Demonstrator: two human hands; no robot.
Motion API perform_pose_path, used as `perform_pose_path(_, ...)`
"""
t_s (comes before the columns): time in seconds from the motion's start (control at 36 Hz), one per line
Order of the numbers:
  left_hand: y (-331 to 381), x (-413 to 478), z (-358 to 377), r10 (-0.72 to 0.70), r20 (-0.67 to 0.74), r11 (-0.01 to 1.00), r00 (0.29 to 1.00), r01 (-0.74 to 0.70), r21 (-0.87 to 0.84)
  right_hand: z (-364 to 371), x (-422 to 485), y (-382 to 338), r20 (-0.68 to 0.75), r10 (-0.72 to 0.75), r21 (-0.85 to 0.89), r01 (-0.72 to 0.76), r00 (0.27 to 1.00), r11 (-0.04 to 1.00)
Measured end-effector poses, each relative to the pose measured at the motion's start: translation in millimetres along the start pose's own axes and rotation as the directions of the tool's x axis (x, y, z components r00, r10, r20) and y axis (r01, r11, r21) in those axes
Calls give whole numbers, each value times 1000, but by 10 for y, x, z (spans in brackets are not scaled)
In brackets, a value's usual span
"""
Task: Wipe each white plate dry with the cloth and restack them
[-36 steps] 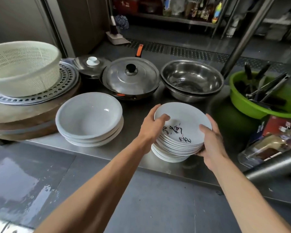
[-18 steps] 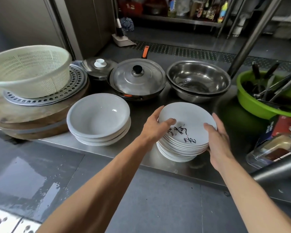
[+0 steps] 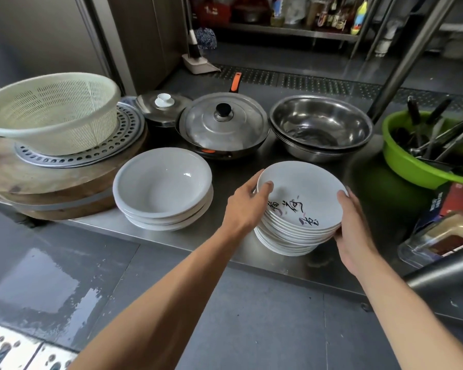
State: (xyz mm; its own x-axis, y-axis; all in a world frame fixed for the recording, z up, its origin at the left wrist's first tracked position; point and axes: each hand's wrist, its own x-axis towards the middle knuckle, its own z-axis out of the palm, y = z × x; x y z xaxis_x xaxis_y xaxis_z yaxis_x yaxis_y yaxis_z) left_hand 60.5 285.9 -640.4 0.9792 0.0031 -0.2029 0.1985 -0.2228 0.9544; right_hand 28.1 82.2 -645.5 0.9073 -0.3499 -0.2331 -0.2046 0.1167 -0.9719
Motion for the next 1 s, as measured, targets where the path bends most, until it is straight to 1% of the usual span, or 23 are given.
perform_pose_path(0.08,-65,-24,16,59,11,998,998,-58,-17,15,-34,28,36,-2,23,1,999,1000)
perform_pose_path(0.17,-141,-77,59,129,39,986,991,-124,-108,51,-51,41,27,-22,62,20,999,998)
perform_pose_path(0.28,-148,-119,136,117,15,964,993,-110,-244,85,-74,59,1,-57,83,57,998,995)
perform_pose_path(0.39,-168,-113,149,124,10,948,992,-116,-296,95,-80,75,-1,-67,112,67,998,991)
perform_pose_path(0.5,-190,-83,108,138,20,944,990,-126,-305,104,-55,104,27,-77,110,74,997,991)
perform_pose_path(0.64,-188,-54,68,160,3,951,987,-153,-270,131,-27,135,72,-77,71,72,994,995)
perform_pose_path(0.75,-206,-50,105,144,-8,951,989,-141,-276,99,-1,148,88,-78,29,76,993,997)
perform_pose_path(0.86,-244,-31,75,166,28,963,986,-156,-222,18,32,152,108,-94,-70,102,990,992)
perform_pose_path(1.0,-220,-80,8,164,31,978,986,-158,-138,-39,30,107,124,-105,-225,131,987,965)
